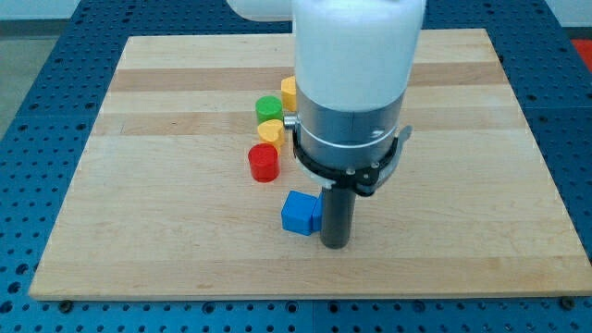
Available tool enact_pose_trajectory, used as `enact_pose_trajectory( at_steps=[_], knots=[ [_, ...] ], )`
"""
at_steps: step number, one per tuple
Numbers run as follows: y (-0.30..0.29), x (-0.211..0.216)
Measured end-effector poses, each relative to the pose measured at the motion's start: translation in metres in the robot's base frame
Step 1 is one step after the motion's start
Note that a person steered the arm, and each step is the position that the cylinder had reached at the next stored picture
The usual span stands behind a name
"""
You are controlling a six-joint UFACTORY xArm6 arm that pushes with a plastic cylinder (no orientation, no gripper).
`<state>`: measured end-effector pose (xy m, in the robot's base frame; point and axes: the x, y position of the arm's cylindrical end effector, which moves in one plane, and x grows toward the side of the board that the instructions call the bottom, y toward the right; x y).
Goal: Push the green star closer to blue triangle
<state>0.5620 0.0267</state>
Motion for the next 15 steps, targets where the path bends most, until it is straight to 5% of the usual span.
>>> enact_pose_trajectory(
  at_steps=[3, 4, 6, 9, 13, 15],
  knots=[
    [0.000, 0.028],
    [0.041, 0.017],
    [0.112, -0.068],
    [0.075, -0.178],
    [-0.014, -0.181],
    [0.018, -0.161]
  ],
)
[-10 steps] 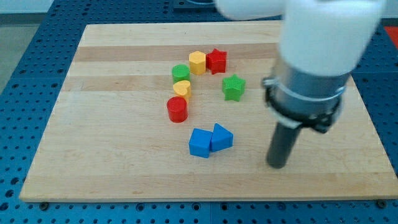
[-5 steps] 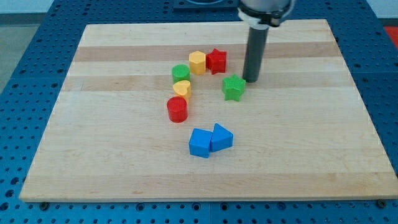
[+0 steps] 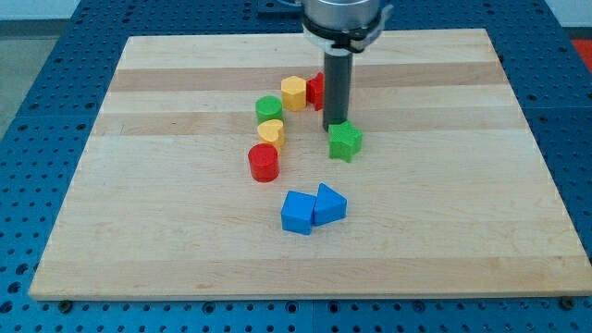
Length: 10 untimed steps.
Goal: Push the green star closer to blue triangle
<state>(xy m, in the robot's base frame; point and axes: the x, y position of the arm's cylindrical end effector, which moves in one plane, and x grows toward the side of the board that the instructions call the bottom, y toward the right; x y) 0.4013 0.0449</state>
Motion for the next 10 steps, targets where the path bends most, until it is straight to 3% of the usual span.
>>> enact_pose_trajectory(
  at_steps=[2, 4, 10],
  knots=[
    [0.018, 0.023],
    [-0.007, 0.008],
    [0.038, 0.086]
  ],
)
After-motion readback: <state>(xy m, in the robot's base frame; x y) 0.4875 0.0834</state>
